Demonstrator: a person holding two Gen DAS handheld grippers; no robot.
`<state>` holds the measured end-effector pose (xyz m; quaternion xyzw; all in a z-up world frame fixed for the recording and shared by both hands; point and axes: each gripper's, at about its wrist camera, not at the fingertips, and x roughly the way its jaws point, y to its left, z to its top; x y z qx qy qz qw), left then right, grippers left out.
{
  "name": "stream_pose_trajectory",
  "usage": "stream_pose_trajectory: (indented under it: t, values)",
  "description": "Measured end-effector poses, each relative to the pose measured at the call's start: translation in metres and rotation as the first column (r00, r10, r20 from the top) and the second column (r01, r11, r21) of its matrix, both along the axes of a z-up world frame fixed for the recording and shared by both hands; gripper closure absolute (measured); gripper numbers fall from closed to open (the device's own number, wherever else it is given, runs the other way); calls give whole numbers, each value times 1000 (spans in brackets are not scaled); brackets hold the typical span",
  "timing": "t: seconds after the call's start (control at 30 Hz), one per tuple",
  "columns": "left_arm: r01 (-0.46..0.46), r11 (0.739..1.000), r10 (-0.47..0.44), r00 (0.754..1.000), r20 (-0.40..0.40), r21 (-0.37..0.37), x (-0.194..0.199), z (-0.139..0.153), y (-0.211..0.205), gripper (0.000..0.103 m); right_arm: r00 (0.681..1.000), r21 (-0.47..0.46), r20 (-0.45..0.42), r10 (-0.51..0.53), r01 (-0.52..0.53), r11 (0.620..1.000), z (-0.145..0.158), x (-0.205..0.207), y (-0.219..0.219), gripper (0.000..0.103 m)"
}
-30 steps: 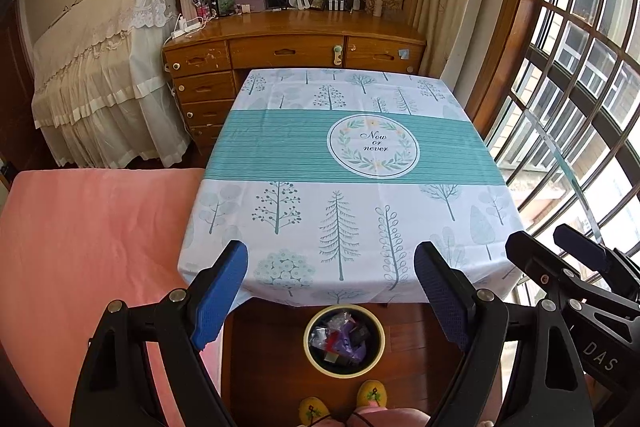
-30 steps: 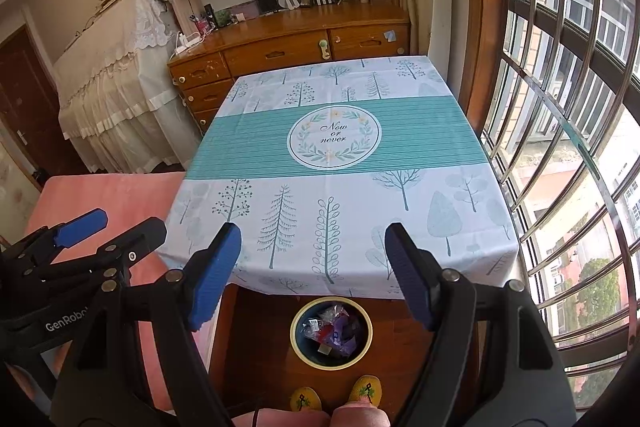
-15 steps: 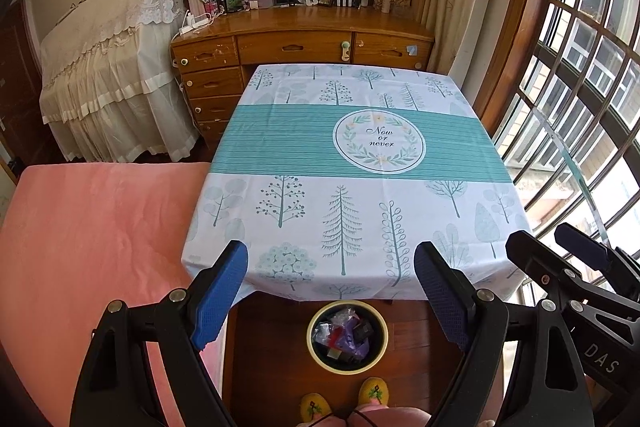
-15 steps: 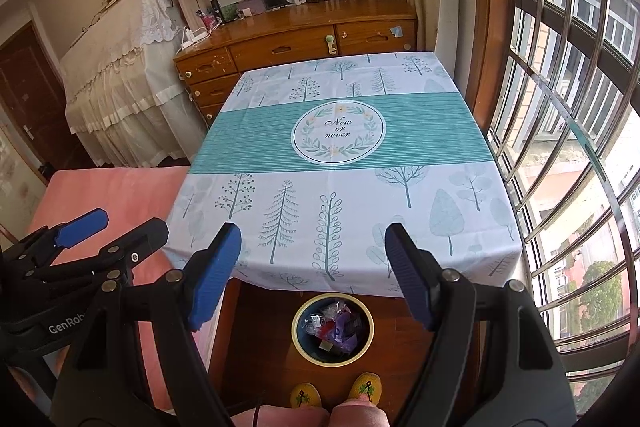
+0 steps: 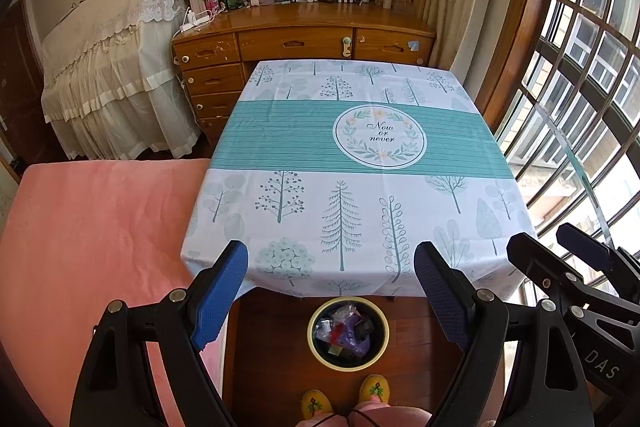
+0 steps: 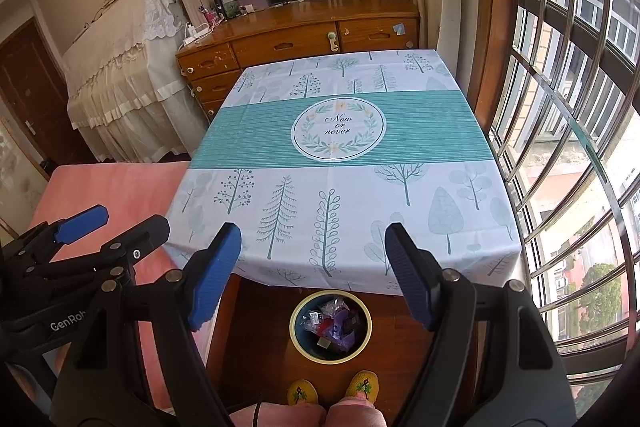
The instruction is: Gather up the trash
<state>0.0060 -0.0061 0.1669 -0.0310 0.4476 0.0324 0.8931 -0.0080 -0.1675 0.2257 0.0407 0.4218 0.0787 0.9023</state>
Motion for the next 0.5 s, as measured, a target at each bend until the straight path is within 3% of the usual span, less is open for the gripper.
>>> stream_pose_trajectory:
  t: [0.5]
  values:
    - [-2, 1000, 2, 1000, -7, 3, 0, -4, -3, 16, 1000, 0, -9, 5, -5, 1000, -5, 0, -6, 31]
